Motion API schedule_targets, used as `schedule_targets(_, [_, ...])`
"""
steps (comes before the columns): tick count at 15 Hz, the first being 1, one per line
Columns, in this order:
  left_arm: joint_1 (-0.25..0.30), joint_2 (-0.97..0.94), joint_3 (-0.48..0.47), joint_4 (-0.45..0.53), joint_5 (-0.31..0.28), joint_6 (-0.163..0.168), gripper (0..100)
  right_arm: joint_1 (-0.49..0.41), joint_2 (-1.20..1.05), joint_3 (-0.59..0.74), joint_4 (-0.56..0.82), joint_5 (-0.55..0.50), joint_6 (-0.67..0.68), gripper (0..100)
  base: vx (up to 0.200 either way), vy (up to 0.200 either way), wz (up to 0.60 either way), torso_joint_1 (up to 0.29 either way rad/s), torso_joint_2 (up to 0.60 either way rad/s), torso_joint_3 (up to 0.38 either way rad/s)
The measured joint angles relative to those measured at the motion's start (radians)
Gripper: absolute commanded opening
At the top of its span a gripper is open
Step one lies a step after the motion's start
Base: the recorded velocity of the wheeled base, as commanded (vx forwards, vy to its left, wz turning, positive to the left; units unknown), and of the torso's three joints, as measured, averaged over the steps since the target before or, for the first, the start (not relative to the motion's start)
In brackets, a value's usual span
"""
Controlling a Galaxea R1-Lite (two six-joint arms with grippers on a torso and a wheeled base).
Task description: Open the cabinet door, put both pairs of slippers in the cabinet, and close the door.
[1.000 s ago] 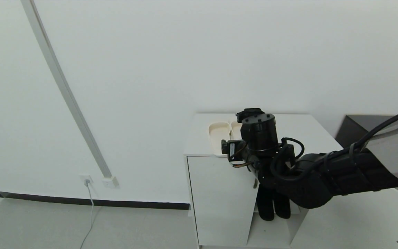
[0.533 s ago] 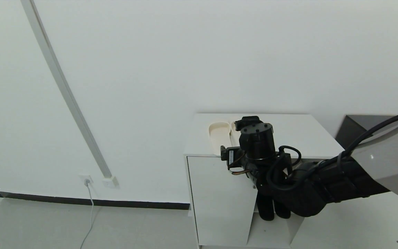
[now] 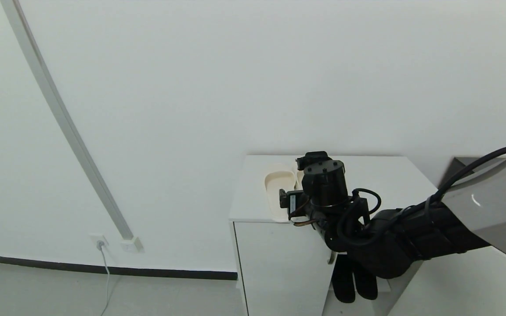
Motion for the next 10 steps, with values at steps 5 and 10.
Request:
schedule_targets(5, [0.000,0.000,0.000,0.000,0.000,-0.001,0,-0.001,0.016,0.013,-0.011,0.027,0.004,100,0.080,0.000,0.00,0.001,0.00,0.002])
schedule_targets(10, [0.000,0.000,0.000,0.000,0.002,-0.002,0,-0.005,0.041,0.018,-0.017,0.050,0.006,100,0.000,0.000,0.00,0.000,0.00,0.000])
